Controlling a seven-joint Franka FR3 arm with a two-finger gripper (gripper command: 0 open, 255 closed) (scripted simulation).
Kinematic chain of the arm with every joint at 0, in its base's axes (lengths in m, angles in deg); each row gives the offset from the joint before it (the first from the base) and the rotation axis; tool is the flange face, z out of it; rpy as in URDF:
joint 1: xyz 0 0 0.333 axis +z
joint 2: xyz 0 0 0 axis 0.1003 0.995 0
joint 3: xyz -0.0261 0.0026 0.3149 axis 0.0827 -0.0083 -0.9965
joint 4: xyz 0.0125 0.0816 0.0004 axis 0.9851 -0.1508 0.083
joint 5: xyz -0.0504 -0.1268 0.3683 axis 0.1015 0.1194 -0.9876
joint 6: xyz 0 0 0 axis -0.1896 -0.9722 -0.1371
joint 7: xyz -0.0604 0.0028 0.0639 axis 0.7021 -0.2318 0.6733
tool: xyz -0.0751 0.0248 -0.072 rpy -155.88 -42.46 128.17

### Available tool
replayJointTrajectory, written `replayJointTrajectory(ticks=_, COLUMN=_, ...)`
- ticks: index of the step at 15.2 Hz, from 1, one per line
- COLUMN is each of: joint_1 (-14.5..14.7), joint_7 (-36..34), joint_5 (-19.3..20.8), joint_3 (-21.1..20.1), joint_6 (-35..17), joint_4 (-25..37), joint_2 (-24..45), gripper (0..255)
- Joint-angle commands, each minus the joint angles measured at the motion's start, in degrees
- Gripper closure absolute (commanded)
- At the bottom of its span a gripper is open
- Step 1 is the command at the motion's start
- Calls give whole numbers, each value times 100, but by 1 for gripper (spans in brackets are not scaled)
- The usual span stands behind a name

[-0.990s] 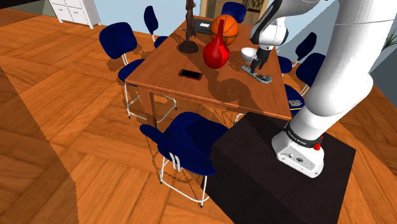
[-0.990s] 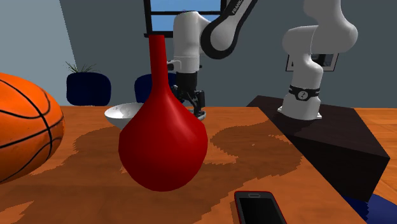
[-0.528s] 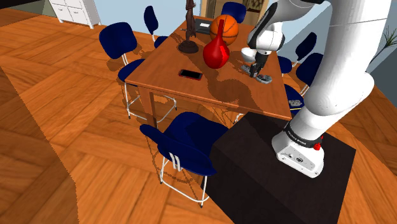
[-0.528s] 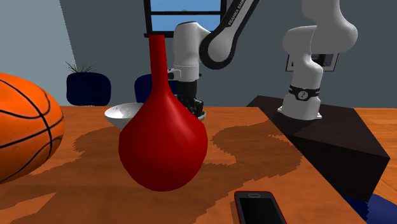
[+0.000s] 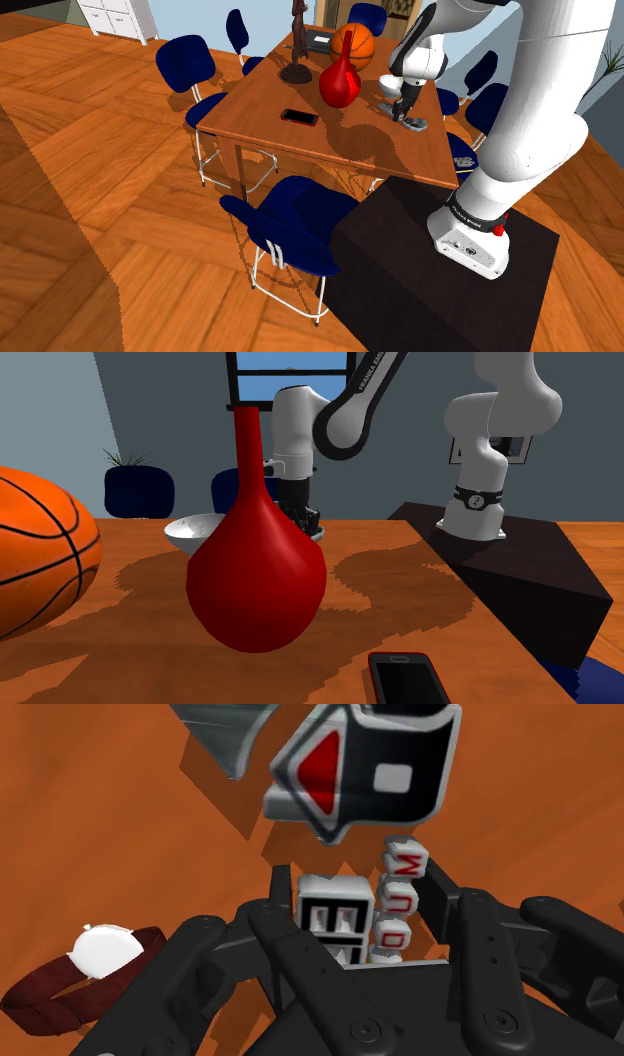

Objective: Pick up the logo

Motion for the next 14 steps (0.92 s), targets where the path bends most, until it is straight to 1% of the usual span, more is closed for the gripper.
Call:
replayJointTrajectory(ticks=1, joint_1=9, joint_7=-20, joint_5=8, joint_3=11, joint_6=-58, joint_4=-8, joint_2=34, gripper=255)
replayJointTrajectory(ticks=14, joint_1=385, joint_7=-504, joint_5=725, joint_3=507, joint_6=705, joint_4=-50, joint_2=-850, gripper=255)
